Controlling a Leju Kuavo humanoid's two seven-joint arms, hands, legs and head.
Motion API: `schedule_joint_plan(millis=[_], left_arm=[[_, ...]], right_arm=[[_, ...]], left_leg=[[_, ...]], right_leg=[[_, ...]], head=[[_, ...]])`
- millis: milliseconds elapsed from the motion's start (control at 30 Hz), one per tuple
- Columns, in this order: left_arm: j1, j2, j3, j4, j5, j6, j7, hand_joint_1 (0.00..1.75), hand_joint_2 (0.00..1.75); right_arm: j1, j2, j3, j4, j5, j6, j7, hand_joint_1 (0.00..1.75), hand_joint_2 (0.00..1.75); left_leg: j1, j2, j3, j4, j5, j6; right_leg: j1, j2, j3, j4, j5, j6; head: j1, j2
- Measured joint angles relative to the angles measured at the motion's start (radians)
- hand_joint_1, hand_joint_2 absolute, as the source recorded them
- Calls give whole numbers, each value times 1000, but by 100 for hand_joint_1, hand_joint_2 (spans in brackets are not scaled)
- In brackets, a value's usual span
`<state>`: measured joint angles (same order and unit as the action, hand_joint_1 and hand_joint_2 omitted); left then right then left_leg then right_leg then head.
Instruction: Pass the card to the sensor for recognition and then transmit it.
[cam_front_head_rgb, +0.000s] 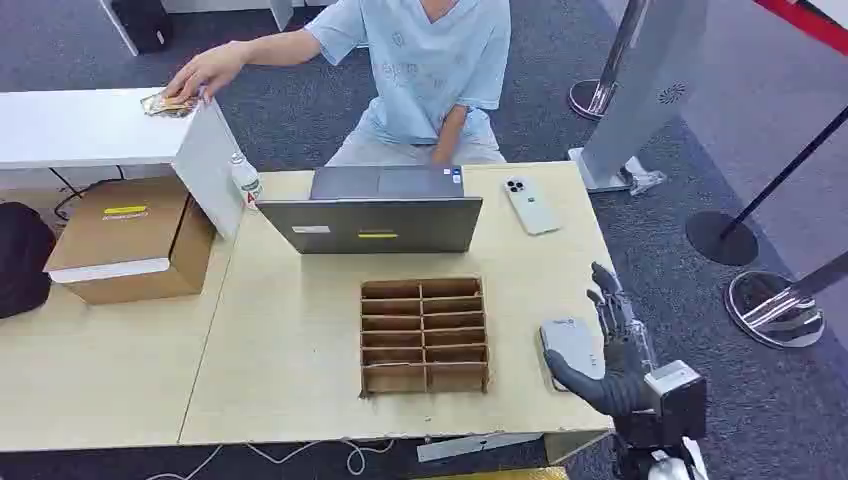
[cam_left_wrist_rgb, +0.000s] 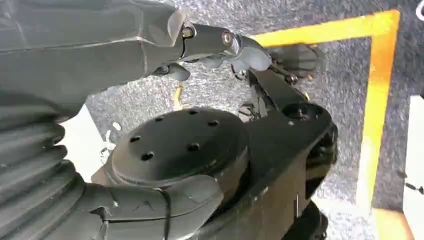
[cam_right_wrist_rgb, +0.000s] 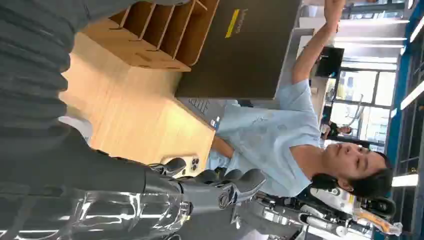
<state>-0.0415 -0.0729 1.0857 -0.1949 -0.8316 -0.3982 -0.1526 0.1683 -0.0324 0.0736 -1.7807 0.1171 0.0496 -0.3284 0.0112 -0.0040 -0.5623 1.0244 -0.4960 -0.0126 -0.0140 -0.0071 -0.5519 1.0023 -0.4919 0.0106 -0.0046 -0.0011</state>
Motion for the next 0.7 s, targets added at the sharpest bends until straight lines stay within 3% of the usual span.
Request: schedule_joint_plan(millis=[233, 400, 433, 533, 600, 700], left_arm=[[-1, 0, 8, 0, -23, 15, 3, 0, 175], [-1, 0, 8, 0, -55, 18, -25, 0, 175], [-1, 0, 8, 0, -63, 20, -33, 0, 175], [-1, 0, -3, 0, -107, 37, -77, 0, 175], [-1, 0, -16, 0, -119, 37, -88, 0, 175], [-2, 0, -23, 0, -126, 37, -91, 0, 175]], right_arm=[[-12, 0, 0, 0, 12, -7, 3, 0, 175], [-17, 0, 0, -14, 91, -65, 1, 0, 175], [-20, 0, 0, -19, 119, -83, 0, 0, 175], [-48, 3, 12, -47, 368, -244, 11, 0, 175], [-79, 3, 38, -57, 523, -315, 33, 0, 175], [-110, 3, 68, -63, 563, -340, 50, 0, 175]], left_leg=[[0, 0, 0, 0, 0, 0], [0, 0, 0, 0, 0, 0], [0, 0, 0, 0, 0, 0], [0, 0, 0, 0, 0, 0], [0, 1, 1, 0, 0, 0], [0, 1, 1, 0, 0, 0]], right_leg=[[0, 0, 0, 0, 0, 0], [0, 0, 0, 0, 0, 0], [0, 0, 0, 0, 0, 0], [0, 0, 0, 0, 0, 0], [0, 1, 0, 0, 1, -1], [0, 1, 0, 0, 1, -1]], head=[[0, 0], [0, 0], [0, 0], [0, 0], [0, 0], [0, 0]])
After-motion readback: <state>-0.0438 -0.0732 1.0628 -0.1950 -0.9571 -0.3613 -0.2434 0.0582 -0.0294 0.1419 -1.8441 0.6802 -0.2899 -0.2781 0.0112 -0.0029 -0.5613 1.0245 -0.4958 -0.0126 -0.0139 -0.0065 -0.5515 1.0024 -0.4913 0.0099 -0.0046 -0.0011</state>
